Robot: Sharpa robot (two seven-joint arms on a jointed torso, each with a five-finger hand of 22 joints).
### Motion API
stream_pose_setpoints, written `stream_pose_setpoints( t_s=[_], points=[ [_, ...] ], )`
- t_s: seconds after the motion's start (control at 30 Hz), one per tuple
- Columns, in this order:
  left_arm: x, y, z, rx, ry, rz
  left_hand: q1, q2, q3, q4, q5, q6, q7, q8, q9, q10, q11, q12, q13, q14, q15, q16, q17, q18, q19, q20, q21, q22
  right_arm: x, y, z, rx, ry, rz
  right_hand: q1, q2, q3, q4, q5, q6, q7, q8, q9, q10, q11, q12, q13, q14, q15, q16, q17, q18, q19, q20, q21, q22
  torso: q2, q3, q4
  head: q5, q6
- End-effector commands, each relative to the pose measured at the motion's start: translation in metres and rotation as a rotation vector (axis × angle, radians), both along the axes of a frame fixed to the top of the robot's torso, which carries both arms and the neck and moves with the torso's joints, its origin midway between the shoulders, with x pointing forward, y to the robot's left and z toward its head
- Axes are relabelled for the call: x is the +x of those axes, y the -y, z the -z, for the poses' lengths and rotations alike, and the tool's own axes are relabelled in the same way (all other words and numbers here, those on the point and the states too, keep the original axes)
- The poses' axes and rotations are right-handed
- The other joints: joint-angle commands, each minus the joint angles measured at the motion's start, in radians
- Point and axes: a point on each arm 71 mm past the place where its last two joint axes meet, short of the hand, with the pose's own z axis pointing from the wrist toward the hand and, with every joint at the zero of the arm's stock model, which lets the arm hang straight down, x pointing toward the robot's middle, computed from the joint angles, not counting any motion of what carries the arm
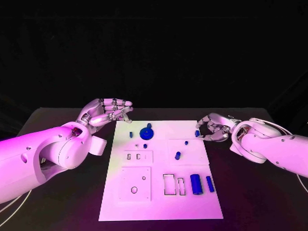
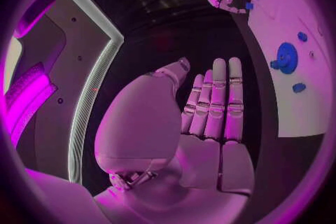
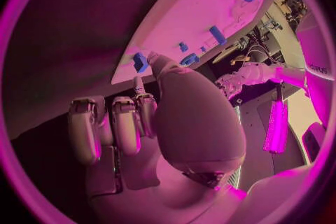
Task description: Assemble the parts on the task board
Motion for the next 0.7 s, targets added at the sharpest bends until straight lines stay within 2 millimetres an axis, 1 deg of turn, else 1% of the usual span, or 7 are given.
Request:
stream_pose_setpoints(
  t_s=[0.03, 0.13, 0.27, 0.57, 0.7],
  points=[
    [-0.0007, 0.0018, -0.0012, -0.007, 0.009, 0.021, 0.007, 0.0, 0.002, -0.004, 0.002, -0.005, 0.005, -0.005, 0.001, -0.007, 0.001, -0.005, -0.001, -0.008, 0.001, 0.003, 0.001, 0.006, -0.007, 0.003, 0.004, 0.001, 0.0002, -0.0046, 0.0025, -0.006, -0.003, -0.017, 0.006, 0.005, 0.002, -0.004, 0.005, 0.007, 0.001, -0.002, 0.0, 0.003, 0.0, 0.004, 0.129, 0.093, 0.007, 0.005, 0.2, -0.011, 0.079, 0.006, 0.005, 0.229, -0.001, 0.0009, 0.0003, 0.003, -0.001],
    [-0.0005, 0.0015, -0.0012, -0.007, 0.009, 0.02, 0.007, 0.0, 0.002, -0.004, 0.002, -0.005, 0.005, -0.005, 0.001, -0.007, 0.001, -0.005, -0.001, -0.008, 0.001, 0.003, 0.001, 0.006, -0.007, 0.003, 0.004, 0.001, 0.0009, -0.0073, 0.0039, -0.005, -0.003, -0.018, 0.004, 0.008, 0.003, -0.001, 0.005, 0.009, 0.001, -0.001, 0.0, 0.004, 0.0, 0.004, 0.129, 0.093, 0.007, 0.005, 0.199, -0.011, 0.08, 0.006, 0.005, 0.229, 0.0, 0.0002, 0.0005, 0.003, -0.001],
    [-0.0005, 0.0011, -0.0011, -0.006, 0.008, 0.019, 0.007, 0.0, 0.002, -0.004, 0.002, -0.005, 0.005, -0.005, 0.001, -0.007, 0.001, -0.005, -0.001, -0.008, 0.001, 0.003, 0.001, 0.006, -0.007, 0.003, 0.004, 0.001, 0.0017, -0.0089, 0.0053, -0.005, -0.005, -0.016, 0.003, 0.011, 0.005, 0.0, 0.006, 0.012, 0.0, 0.0, 0.0, 0.005, 0.0, 0.006, 0.13, 0.093, 0.007, 0.005, 0.2, -0.011, 0.08, 0.006, 0.005, 0.229, 0.0, 0.0002, 0.001, 0.003, -0.003],
    [-0.0005, 0.0001, -0.0011, -0.005, 0.007, 0.018, 0.007, 0.0, 0.002, -0.004, 0.002, -0.005, 0.005, -0.005, 0.001, -0.007, 0.001, -0.005, -0.001, -0.008, 0.001, 0.003, 0.001, 0.006, -0.007, 0.003, 0.004, 0.001, 0.0029, -0.009, 0.0076, -0.009, -0.011, -0.007, 0.002, 0.02, 0.014, 0.003, 0.012, 0.022, -0.001, 0.004, 0.001, 0.007, -0.001, 0.007, 0.132, 0.093, 0.006, 0.005, 0.2, -0.011, 0.081, 0.006, 0.007, 0.231, -0.001, 0.0006, -0.0016, 0.006, -0.006],
    [-0.0006, -0.0001, -0.0011, -0.005, 0.007, 0.018, 0.007, 0.0, 0.002, -0.004, 0.002, -0.005, 0.005, -0.005, 0.001, -0.007, 0.001, -0.005, -0.001, -0.008, 0.001, 0.003, 0.001, 0.006, -0.007, 0.003, 0.004, 0.001, 0.0035, -0.0084, 0.0078, -0.009, -0.007, -0.004, 0.0, 0.029, 0.038, 0.004, 0.015, 0.061, -0.009, 0.024, 0.005, 0.013, -0.008, 0.012, 0.137, 0.093, 0.001, 0.005, 0.201, -0.012, 0.082, 0.002, 0.009, 0.232, -0.001, 0.001, -0.0007, 0.005, -0.006]
  ],
)
